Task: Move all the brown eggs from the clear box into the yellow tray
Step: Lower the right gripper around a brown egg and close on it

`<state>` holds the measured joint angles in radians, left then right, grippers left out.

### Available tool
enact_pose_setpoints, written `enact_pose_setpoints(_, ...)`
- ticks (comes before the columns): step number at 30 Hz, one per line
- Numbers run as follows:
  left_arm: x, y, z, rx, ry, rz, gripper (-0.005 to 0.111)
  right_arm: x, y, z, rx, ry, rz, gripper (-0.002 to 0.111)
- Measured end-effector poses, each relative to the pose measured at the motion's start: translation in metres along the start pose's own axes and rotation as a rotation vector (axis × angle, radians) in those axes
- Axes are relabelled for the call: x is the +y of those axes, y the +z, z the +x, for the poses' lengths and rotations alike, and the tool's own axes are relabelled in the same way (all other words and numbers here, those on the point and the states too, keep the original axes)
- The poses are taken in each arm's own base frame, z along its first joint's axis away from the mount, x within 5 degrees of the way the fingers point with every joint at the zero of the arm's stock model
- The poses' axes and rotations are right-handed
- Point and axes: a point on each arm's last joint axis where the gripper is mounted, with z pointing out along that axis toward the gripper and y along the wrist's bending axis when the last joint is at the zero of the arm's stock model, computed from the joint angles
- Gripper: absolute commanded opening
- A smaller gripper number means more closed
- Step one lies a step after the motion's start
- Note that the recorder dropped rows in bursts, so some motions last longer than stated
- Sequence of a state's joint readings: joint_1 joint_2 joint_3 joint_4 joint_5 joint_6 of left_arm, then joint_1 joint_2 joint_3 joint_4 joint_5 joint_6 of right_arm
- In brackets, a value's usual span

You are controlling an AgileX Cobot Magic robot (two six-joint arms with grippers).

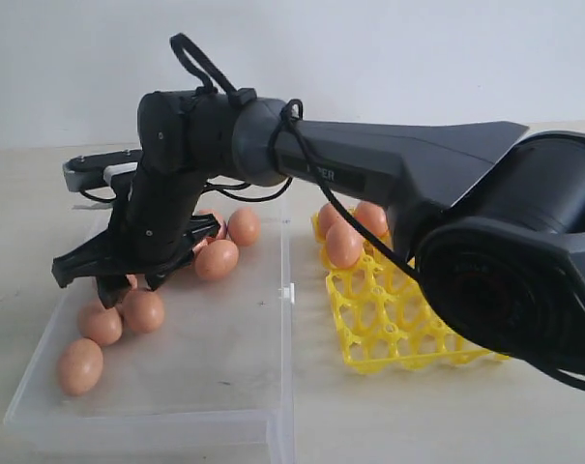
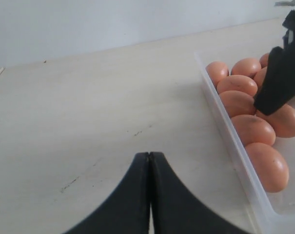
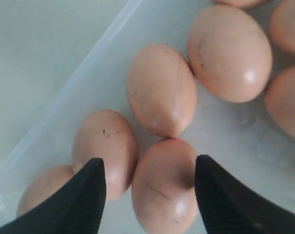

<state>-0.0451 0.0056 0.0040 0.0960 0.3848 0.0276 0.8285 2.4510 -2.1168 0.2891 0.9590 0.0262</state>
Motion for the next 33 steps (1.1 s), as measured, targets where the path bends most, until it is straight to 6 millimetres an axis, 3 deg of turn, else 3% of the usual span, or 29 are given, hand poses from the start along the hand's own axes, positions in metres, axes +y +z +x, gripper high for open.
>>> enact_pose_setpoints(19, 0.000, 0.000, 0.000, 0.000, 0.000, 0.000, 0.000, -0.004, 0.005, 0.002, 0.007, -0.044, 0.061, 0.054)
enact_pose_setpoints(29, 0.000, 0.000, 0.000, 0.000, 0.000, 0.000, 0.000, -0.002, 0.031, 0.014, 0.077, -0.048, 0.069, 0.054)
enact_pose_setpoints(33, 0.000, 0.000, 0.000, 0.000, 0.000, 0.000, 0.000, -0.001, 0.032, 0.014, 0.074, -0.051, 0.070, 0.054)
